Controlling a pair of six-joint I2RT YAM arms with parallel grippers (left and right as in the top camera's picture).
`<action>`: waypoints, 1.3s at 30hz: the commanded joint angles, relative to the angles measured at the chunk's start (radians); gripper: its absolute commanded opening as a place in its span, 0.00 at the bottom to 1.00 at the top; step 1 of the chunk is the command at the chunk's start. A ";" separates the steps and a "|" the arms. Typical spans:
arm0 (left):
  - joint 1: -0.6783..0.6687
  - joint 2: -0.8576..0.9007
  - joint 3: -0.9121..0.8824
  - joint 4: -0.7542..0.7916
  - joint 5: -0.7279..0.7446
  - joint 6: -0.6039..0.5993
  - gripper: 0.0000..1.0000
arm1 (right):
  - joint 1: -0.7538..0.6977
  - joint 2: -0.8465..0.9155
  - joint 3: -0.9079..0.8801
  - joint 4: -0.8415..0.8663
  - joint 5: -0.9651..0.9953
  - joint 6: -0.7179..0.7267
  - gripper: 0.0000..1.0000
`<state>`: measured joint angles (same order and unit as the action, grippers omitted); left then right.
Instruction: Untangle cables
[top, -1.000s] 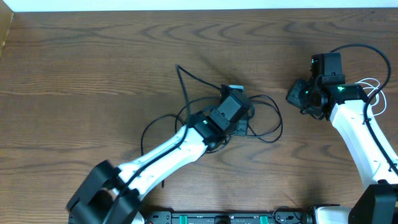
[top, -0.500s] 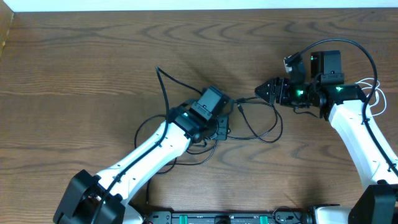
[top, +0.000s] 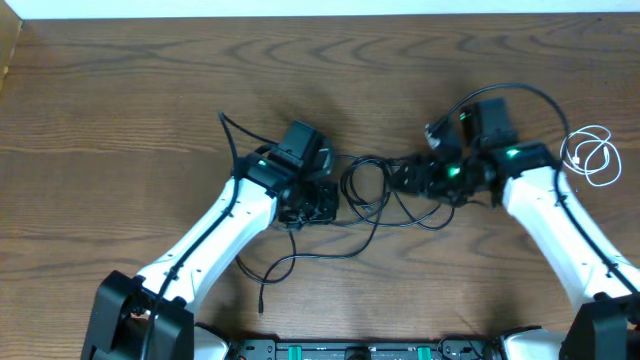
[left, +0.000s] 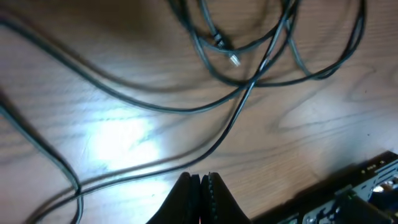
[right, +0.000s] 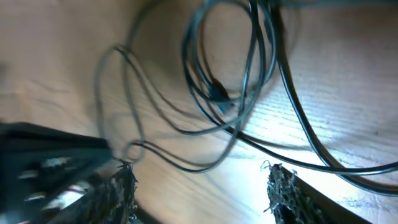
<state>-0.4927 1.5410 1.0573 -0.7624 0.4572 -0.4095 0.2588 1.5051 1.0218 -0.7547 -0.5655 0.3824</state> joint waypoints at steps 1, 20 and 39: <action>0.000 -0.018 0.007 -0.040 0.021 0.021 0.07 | 0.044 -0.014 -0.063 0.042 0.105 0.007 0.66; -0.294 0.068 -0.006 0.212 -0.294 -0.145 0.39 | -0.069 -0.013 -0.120 0.344 0.253 0.208 0.51; -0.355 0.256 -0.006 0.434 -0.425 -0.123 0.48 | -0.068 0.143 -0.135 0.422 0.214 0.204 0.52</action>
<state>-0.8455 1.7767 1.0550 -0.3527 0.0750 -0.5350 0.1875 1.6253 0.8963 -0.3435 -0.3241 0.5774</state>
